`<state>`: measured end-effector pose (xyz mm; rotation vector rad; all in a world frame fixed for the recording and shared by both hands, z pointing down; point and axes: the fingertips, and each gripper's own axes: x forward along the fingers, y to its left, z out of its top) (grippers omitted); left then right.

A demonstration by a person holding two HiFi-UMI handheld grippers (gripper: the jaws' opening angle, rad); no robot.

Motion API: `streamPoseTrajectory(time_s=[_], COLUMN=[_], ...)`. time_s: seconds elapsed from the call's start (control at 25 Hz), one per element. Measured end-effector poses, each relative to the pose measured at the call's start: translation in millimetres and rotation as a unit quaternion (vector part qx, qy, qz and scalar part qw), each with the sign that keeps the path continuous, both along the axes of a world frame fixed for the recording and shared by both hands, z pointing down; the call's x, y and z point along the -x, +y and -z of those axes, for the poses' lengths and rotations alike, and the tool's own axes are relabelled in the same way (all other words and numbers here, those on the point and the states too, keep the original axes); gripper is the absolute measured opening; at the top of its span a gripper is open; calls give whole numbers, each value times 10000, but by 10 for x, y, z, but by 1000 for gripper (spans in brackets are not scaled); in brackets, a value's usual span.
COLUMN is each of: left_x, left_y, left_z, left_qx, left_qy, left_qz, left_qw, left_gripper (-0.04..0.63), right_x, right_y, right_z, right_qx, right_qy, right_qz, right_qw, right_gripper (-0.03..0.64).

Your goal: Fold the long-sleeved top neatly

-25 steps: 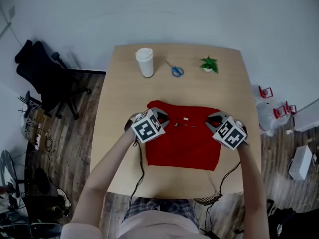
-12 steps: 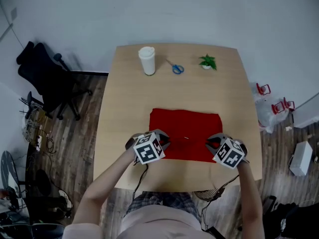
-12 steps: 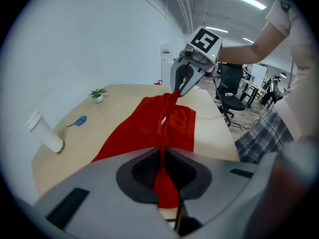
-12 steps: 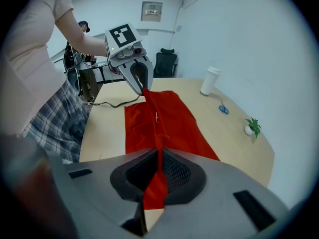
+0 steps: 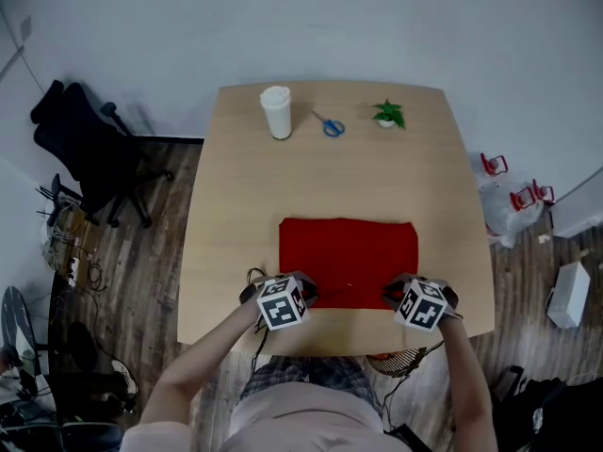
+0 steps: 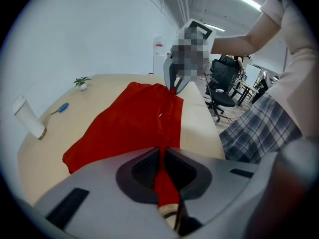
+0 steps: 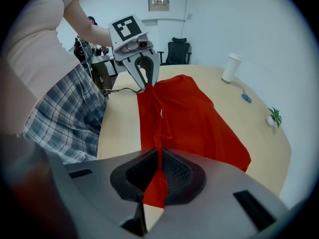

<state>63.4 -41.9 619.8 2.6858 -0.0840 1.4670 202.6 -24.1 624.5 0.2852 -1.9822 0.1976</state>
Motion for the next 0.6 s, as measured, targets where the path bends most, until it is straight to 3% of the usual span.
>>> streamPoseTrajectory(time_s=[0.44, 0.6], left_x=[72, 91], left_y=[234, 326], left_z=[-421, -486], left_qx=[684, 1128], left_qy=[-216, -227], left_qz=[59, 98], left_qw=[9974, 9933], left_gripper=[40, 140], right_x=[56, 49], right_y=[241, 285], right_z=[-465, -565], right_qx=[484, 704], right_qy=[207, 207], right_qz=[70, -127], right_qw=[9986, 9972], right_gripper=[44, 75])
